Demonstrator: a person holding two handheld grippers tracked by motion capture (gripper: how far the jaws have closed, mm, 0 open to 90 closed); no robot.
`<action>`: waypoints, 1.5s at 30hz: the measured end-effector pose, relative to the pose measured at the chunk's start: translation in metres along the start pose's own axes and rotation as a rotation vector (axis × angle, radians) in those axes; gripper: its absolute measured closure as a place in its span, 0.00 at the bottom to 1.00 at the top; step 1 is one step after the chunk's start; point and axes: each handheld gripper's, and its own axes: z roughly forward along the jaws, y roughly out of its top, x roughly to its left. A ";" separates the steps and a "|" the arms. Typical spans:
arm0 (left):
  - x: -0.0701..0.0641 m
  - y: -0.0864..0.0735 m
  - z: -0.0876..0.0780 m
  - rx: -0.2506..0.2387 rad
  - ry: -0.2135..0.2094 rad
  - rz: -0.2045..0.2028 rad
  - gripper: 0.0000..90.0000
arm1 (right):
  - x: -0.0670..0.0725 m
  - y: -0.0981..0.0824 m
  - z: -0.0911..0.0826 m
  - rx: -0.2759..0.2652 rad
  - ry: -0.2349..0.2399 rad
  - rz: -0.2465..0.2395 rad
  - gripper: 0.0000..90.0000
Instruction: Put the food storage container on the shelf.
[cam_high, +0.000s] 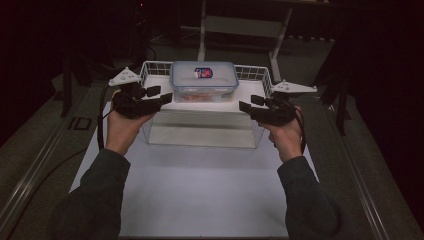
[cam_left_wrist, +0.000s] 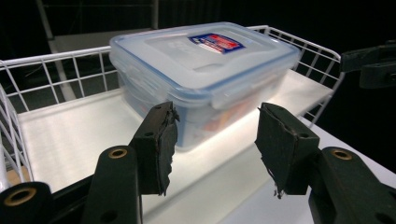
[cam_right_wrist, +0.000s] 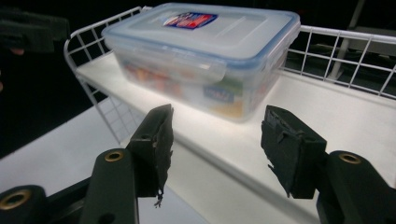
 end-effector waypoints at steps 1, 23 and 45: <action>-0.003 -0.001 -0.003 0.001 -0.003 0.010 0.52 | 0.001 -0.002 -0.003 0.003 -0.002 -0.010 0.48; -0.026 -0.083 -0.064 0.015 0.026 0.069 0.42 | 0.036 -0.082 -0.063 0.006 -0.016 -0.138 0.33; -0.012 -0.170 -0.112 -0.027 0.146 -0.018 0.41 | 0.023 -0.167 -0.099 -0.018 -0.070 -0.062 0.32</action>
